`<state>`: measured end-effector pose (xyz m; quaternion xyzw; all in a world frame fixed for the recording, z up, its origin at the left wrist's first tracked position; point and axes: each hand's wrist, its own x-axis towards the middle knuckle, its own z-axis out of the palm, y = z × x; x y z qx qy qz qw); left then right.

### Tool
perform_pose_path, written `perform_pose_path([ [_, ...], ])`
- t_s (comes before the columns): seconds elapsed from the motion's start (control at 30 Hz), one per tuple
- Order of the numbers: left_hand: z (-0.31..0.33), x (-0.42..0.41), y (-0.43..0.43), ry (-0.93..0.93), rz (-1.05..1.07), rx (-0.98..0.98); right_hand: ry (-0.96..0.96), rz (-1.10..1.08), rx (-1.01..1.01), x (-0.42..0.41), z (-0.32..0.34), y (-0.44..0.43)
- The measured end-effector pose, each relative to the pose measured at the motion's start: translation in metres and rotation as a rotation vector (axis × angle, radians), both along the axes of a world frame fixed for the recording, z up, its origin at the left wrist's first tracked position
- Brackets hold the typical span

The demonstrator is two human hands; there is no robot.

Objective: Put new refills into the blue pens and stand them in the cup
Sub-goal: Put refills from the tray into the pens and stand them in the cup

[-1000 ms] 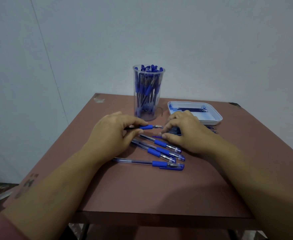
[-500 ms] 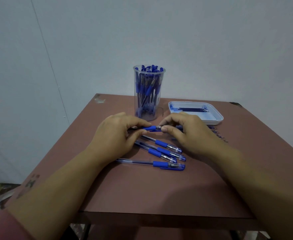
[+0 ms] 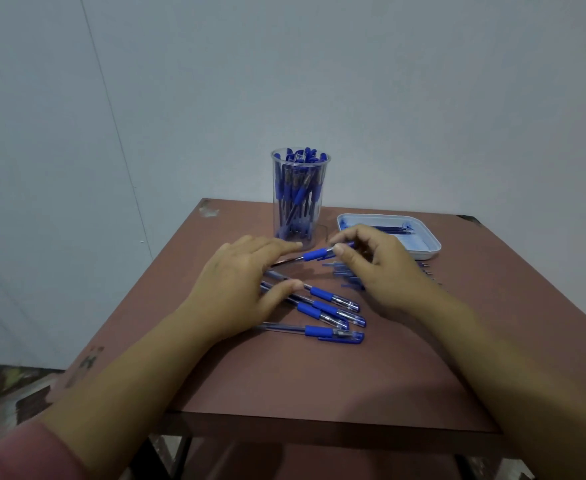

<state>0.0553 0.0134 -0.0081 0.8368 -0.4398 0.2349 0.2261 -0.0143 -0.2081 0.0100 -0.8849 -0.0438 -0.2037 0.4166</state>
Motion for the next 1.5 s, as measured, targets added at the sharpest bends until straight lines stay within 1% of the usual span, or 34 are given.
perform_pose_path([
  [0.13, 0.004, -0.006, 0.014, 0.147, 0.049, 0.154, -0.103, -0.102, 0.124, 0.000, 0.024, -0.013],
  [0.33, -0.013, -0.013, 0.028, 0.299, 0.015, 0.277, -0.292, -0.228, 0.219, 0.009, 0.066, -0.018],
  [0.5, -0.014, -0.015, 0.026, 0.303, 0.021, 0.306, -0.441, -0.273, 0.245, 0.022, 0.092, -0.014],
  [0.63, -0.013, -0.015, 0.026, 0.306, 0.028, 0.303, -0.500, -0.310, 0.234, 0.036, 0.103, -0.015],
  [0.77, -0.013, -0.016, 0.026, 0.316, 0.027, 0.298, -0.523, -0.298, 0.181, 0.050, 0.112, -0.010],
  [0.83, -0.013, -0.016, 0.026, 0.320, 0.028, 0.299, -0.514, -0.277, 0.123, 0.057, 0.116, -0.005],
  [0.97, -0.013, -0.015, 0.026, 0.327, 0.030, 0.304, -0.479, -0.237, 0.016, 0.073, 0.116, 0.007],
  [1.07, -0.012, -0.015, 0.026, 0.331, 0.029, 0.300, -0.412, -0.186, -0.039, 0.084, 0.106, 0.019],
  [1.13, -0.012, -0.015, 0.026, 0.331, 0.026, 0.295, -0.329, -0.167, -0.123, 0.092, 0.094, 0.021],
  [1.23, -0.012, -0.015, 0.026, 0.319, 0.021, 0.285, -0.259, -0.206, -0.342, 0.099, 0.073, 0.018],
  [1.27, -0.012, -0.015, 0.026, 0.317, 0.022, 0.283, -0.265, -0.215, -0.374, 0.098, 0.067, 0.017],
  [1.33, -0.013, -0.014, 0.025, 0.317, 0.026, 0.276, -0.362, -0.218, -0.413, 0.087, 0.061, 0.017],
  [1.4, -0.012, -0.014, 0.025, 0.313, 0.027, 0.267, -0.461, -0.163, -0.439, 0.067, 0.061, 0.018],
  [1.43, -0.012, -0.014, 0.025, 0.313, 0.027, 0.263, -0.463, -0.101, -0.451, 0.056, 0.060, 0.018],
  [1.47, -0.012, -0.014, 0.025, 0.312, 0.026, 0.259, -0.404, -0.028, -0.466, 0.043, 0.059, 0.017],
  [1.5, -0.012, -0.015, 0.025, 0.312, 0.026, 0.254, -0.281, 0.040, -0.482, 0.030, 0.055, 0.015],
])
